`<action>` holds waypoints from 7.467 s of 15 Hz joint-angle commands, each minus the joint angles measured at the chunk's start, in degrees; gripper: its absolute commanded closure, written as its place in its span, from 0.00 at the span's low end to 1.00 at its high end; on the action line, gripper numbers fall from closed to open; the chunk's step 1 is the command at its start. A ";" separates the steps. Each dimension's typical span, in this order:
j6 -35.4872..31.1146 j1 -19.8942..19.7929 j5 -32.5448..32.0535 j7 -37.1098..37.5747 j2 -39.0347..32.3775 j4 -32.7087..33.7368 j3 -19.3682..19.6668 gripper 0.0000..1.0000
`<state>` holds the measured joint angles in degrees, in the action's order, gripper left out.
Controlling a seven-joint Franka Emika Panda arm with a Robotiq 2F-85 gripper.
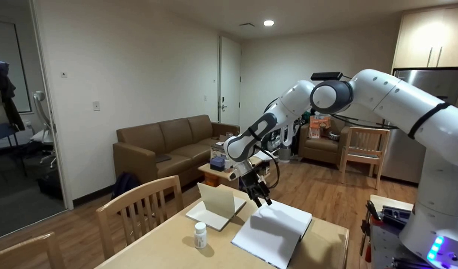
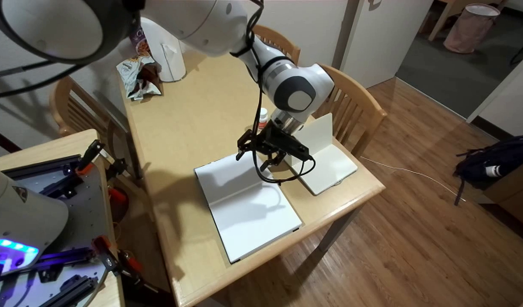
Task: Close the open book on the left
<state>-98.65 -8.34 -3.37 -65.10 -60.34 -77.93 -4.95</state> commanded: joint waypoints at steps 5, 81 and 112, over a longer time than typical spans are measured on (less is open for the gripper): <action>3.61 0.03 0.36 -0.75 -1.50 2.63 0.00 0.00; 26.97 8.61 -9.21 -34.57 -24.09 33.95 6.65 0.00; 14.24 11.68 -10.82 -13.36 -18.03 25.42 7.88 0.00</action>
<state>-83.03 2.91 -13.07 -78.26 -78.92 -51.85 2.38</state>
